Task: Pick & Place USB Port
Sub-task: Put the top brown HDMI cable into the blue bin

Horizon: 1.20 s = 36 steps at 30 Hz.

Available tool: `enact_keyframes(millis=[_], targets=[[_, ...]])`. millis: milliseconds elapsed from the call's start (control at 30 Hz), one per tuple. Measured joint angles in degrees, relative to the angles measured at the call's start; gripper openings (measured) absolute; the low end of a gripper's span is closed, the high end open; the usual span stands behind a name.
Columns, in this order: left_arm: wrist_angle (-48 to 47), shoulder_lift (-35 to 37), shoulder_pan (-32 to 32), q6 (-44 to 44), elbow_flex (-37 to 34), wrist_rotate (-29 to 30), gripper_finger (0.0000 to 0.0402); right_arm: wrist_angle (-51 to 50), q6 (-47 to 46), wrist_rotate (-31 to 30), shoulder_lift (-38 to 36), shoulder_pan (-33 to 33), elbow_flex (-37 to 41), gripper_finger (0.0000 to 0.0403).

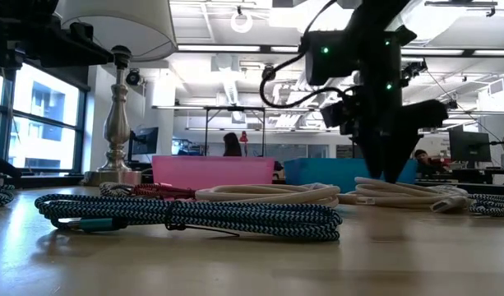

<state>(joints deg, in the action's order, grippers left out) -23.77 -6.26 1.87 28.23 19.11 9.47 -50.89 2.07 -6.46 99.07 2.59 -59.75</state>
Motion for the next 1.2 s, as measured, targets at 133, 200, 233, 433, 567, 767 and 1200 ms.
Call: enact_keyframes(millis=[133,200,233,433,567,767,1200], targets=[[-0.02,0.0,0.0,-0.02,0.0,-0.01,0.0089,1.59,1.03,0.62,1.82,1.29,0.0,0.0199],[-0.07,0.0,0.01,-0.02,0.0,-0.03,0.0089,2.55,1.44,0.57,2.95,1.86,0.0,0.0199],[-0.07,0.02,0.0,-0.02,0.0,-0.07,0.0089,3.16,1.44,0.17,3.44,2.09,0.0,0.0199],[-0.24,0.02,0.01,-0.02,0.0,-0.07,0.009,3.49,1.42,-0.9,5.07,2.96,-0.13,0.015],[-0.22,0.02,0.0,-0.02,0.0,-0.04,0.009,4.01,1.56,-0.3,5.11,2.91,-0.09,0.004],[-0.43,0.02,0.0,-0.02,0.0,-0.04,0.009,4.91,-1.68,-3.28,5.16,3.2,-0.13,0.0014],[-0.44,0.02,0.02,-0.24,0.0,-0.04,0.009,-8.4,-6.3,-9.53,1.99,-2.98,-3.3,0.001]])
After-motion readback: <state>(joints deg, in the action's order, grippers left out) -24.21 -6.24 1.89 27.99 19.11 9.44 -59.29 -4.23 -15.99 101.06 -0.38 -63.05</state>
